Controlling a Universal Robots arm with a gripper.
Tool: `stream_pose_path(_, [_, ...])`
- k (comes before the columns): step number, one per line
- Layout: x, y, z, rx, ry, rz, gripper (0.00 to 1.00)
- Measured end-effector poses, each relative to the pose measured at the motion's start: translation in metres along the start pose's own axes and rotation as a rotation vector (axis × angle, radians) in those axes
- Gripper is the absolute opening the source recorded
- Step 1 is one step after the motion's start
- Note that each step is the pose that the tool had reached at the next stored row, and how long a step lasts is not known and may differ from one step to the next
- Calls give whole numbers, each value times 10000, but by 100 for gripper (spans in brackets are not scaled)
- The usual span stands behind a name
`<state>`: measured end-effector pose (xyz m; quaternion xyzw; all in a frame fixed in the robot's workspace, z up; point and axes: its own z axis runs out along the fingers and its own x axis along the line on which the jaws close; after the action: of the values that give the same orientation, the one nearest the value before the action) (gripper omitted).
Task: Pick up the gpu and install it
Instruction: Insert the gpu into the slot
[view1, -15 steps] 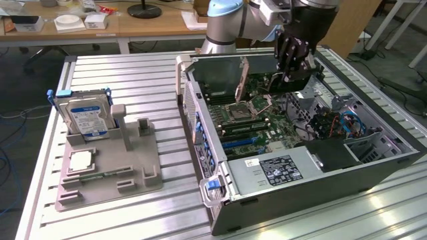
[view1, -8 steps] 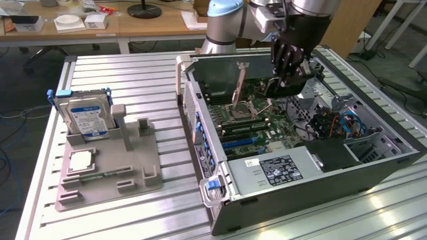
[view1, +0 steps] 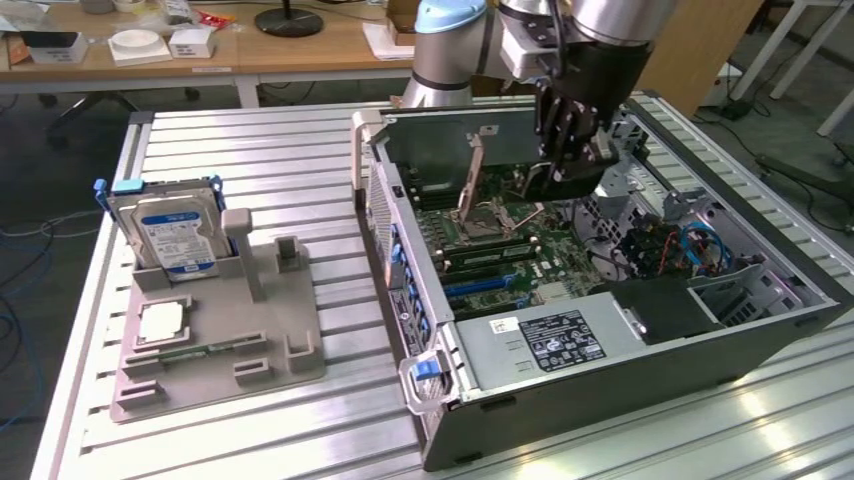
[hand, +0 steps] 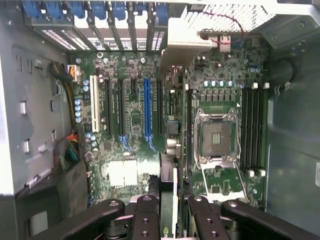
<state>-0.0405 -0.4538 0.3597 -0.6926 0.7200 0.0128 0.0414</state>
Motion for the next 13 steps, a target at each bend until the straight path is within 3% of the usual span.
stream_pose_path(3, [6,58,41,-2,0,-12,27])
stream_pose_path(8, [33,84,92,-7,9,-47,27])
stream_pose_path(10, [36,90,112,-14,52,-70,27])
stream_pose_path(13, [41,116,163,-29,59,-120,27])
